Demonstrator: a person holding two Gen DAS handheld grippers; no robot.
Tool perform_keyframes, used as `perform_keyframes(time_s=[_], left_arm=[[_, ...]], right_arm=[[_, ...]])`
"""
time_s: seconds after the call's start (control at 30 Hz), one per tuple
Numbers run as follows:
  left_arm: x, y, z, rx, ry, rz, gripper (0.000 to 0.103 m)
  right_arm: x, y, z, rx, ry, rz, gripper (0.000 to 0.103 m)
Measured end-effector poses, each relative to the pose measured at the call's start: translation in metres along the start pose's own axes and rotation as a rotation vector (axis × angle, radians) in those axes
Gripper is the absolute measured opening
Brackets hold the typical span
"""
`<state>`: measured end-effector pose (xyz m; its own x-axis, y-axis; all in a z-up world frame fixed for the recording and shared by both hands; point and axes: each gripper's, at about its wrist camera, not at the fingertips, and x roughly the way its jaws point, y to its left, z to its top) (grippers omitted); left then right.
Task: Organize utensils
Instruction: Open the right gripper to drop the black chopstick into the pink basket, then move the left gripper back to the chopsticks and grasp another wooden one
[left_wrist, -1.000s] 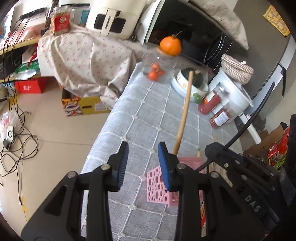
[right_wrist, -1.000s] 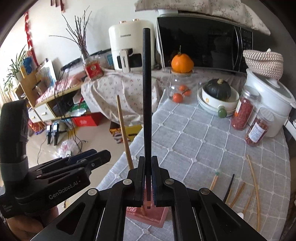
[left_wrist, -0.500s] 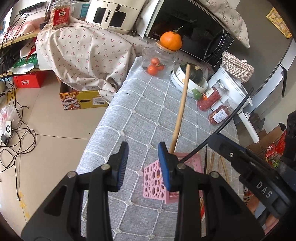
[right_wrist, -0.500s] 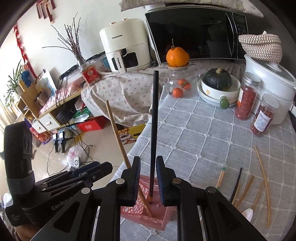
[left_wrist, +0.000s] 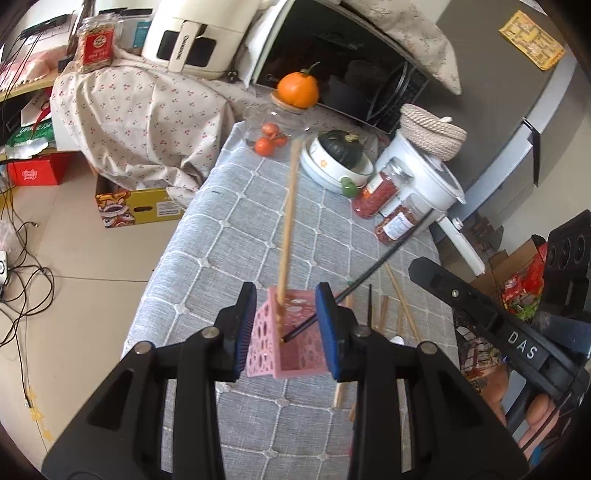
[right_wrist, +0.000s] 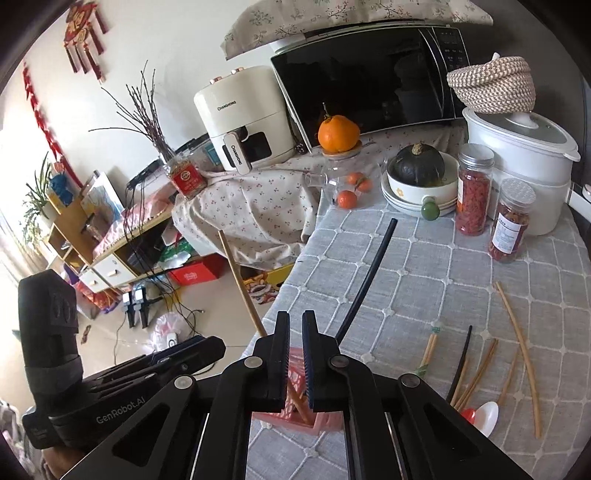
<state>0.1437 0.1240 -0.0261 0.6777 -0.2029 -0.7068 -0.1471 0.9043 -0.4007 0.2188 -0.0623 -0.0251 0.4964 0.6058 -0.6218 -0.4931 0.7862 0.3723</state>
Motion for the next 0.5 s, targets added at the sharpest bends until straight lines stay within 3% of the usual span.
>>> perform_keyframes(time_s=[0.1,0.33,0.47,0.5], left_arm=[[-0.005,-0.016,-0.005,0.052,0.003,-0.018,0.034],[0.019,-0.072,-0.033,0.228,0.090,-0.005,0.035],[0.051,-0.101,-0.048,0.288,0.177,0.024,0.044],[0.061,-0.108,-0.053,0.298,0.202,0.041,0.050]], right_arm=[[-0.025,-0.010,-0.004,-0.017,-0.005,-0.047,0.015],[-0.057,-0.084,-0.032,0.121,0.053,-0.147,0.021],[-0.049,-0.127,-0.054,0.275,0.117,-0.149,0.022],[-0.050,-0.132,-0.053,0.291,0.119,-0.167,0.022]])
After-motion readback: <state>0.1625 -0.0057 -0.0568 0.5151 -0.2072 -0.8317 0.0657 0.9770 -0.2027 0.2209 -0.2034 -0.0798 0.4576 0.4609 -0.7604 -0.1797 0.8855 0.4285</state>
